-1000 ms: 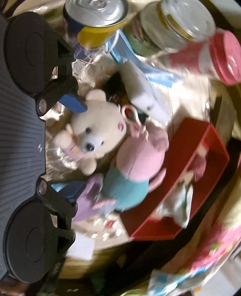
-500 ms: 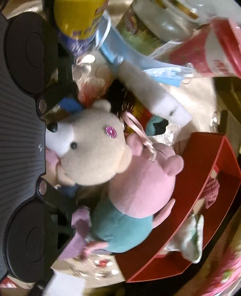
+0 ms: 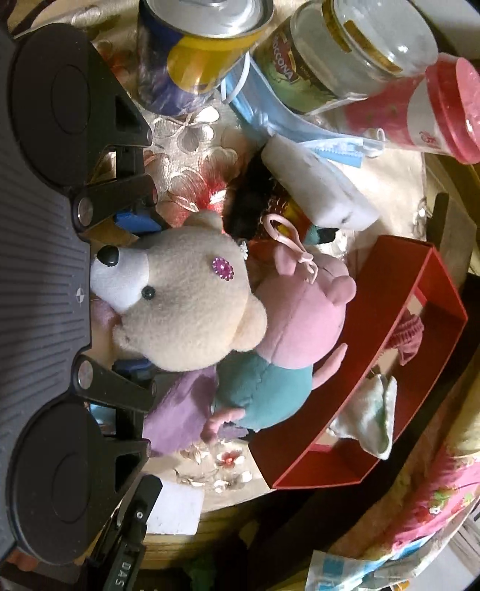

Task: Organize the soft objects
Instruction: 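Grasp the cream teddy bear by its head with the left tool, then carry the teddy bear with the left tool while the right tool carries the sponge to the box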

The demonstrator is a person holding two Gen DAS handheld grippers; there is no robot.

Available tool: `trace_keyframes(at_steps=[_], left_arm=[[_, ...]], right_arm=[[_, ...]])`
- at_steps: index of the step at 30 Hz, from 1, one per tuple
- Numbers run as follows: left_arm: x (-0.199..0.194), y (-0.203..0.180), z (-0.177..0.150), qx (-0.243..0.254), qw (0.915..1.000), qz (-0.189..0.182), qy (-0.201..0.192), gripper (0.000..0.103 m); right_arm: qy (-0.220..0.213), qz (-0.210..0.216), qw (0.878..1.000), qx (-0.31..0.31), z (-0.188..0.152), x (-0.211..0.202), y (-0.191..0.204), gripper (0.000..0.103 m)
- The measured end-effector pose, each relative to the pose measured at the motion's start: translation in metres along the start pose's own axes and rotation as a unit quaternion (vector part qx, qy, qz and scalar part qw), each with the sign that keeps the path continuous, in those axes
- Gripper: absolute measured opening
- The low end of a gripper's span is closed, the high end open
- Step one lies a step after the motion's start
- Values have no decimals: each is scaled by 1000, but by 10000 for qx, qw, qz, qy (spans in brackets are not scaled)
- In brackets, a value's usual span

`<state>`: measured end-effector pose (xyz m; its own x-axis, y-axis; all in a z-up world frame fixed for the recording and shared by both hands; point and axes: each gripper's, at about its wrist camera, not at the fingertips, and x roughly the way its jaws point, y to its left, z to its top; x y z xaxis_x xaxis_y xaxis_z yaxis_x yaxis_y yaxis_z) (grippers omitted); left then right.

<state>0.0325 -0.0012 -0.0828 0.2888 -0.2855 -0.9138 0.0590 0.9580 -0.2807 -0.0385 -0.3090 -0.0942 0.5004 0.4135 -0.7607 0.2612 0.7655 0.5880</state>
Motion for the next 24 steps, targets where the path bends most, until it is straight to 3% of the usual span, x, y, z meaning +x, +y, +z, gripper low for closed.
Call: trace_keyframes(at_steps=[15,24], left_arm=[[-41,-14,-2,244,9980,-297,-510,61],[-68,-34,10,544,9911,-132,-1208,61]], right_arm=[[-211,-83,9986,-477,-5,-9,23,0],[-892,85,9907,-1026,4,-37,63,0]])
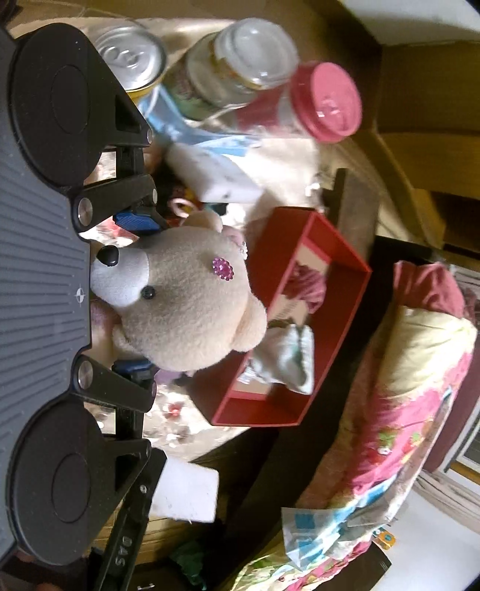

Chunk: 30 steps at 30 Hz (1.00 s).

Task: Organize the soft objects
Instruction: 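Carry the teddy bear with the left tool while the right tool carries the sponge to the box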

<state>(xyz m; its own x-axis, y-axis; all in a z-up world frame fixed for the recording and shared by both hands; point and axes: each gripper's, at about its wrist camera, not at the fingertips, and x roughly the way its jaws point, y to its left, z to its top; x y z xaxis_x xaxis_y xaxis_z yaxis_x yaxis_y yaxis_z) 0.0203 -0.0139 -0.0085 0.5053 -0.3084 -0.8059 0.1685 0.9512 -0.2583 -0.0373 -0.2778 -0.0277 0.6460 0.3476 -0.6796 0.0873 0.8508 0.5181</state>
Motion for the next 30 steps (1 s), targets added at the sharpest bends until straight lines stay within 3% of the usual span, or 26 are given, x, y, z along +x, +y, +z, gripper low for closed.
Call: trace_keyframes(at_steps=[7,17,30], left_arm=[[-7,-9,15,139,9993,86,-329,61],[-15,-19,47,333,9942,445,-921,62],[-5,-32,79,598,9863,797,-1313,62]], right_arm=[[-484,119,9979,-402,11,-18,29,0],[-1301,-159,9862,-1011,38,-35,62,0],[-1652,-108,9772,-1327,66,-29,84,0]])
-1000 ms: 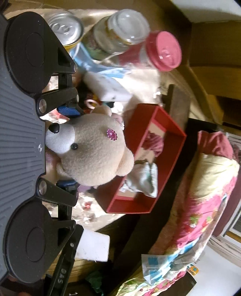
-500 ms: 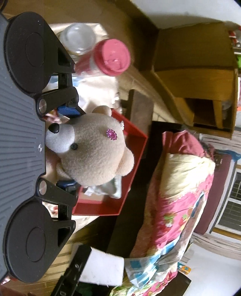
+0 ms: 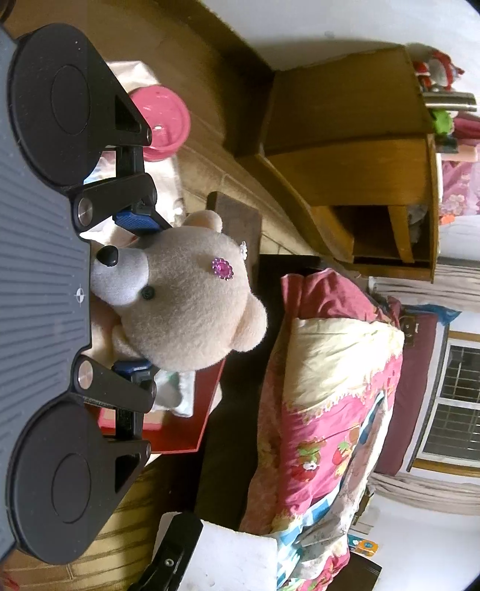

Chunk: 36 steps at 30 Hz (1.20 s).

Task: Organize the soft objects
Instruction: 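Carry the teddy bear with the left tool while the right tool carries the sponge to the box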

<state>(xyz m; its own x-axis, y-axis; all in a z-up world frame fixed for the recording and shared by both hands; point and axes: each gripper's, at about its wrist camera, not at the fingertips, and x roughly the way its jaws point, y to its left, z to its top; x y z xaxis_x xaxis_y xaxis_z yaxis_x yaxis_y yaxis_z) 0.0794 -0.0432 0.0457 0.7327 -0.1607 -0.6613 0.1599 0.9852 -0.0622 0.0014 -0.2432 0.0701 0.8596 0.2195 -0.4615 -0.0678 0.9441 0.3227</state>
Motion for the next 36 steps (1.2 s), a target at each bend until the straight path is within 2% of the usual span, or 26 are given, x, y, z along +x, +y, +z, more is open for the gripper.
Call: trace_keyframes(at_steps=[5,21,36], left_arm=[[6,0,12,60,9997,151,-191,62],[27,-5,37,259,9984,347,-372,62],[69,-13,55,444,9976,442,-293,62]], right_arm=[[-60,-38,10000,-60,7,6,-2,0],[-245,-152,9992,-269,34,34,1,0],[35,-413,9986,-328,36,67,-13,0]])
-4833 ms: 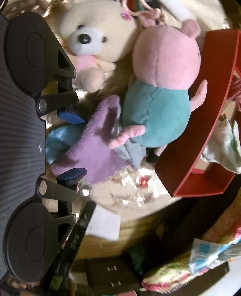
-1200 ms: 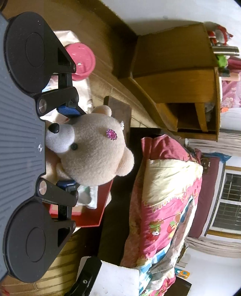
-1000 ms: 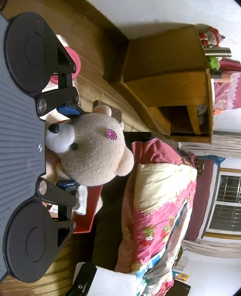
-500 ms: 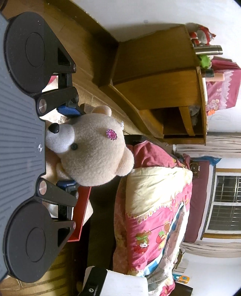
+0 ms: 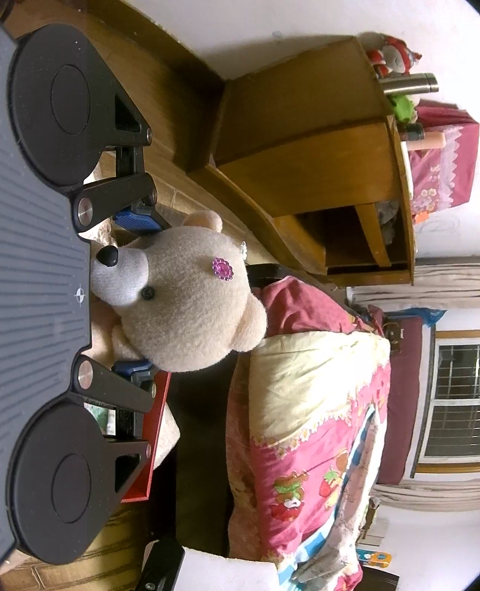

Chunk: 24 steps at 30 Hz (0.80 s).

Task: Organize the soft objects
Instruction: 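Carry the teddy bear with the left tool while the right tool carries the sponge to the box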

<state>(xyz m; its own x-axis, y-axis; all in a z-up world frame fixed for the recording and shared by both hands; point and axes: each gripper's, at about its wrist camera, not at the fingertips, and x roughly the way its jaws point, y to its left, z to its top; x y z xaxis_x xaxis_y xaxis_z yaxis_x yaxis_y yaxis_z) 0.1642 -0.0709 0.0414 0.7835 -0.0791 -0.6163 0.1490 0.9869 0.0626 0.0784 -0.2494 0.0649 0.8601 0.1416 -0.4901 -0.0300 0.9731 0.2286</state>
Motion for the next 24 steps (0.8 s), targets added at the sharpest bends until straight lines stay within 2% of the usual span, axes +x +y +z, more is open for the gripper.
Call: trace_keyframes(at_steps=[10,24], left_arm=[[36,-3,-6,104,9995,75,290,62],[84,-8,-26,262,9964,11,803,64]], right_arm=[[436,-237,9988,-50,-8,38,-13,0],[1553,-420,9868,-197,-48,104,-27,0]])
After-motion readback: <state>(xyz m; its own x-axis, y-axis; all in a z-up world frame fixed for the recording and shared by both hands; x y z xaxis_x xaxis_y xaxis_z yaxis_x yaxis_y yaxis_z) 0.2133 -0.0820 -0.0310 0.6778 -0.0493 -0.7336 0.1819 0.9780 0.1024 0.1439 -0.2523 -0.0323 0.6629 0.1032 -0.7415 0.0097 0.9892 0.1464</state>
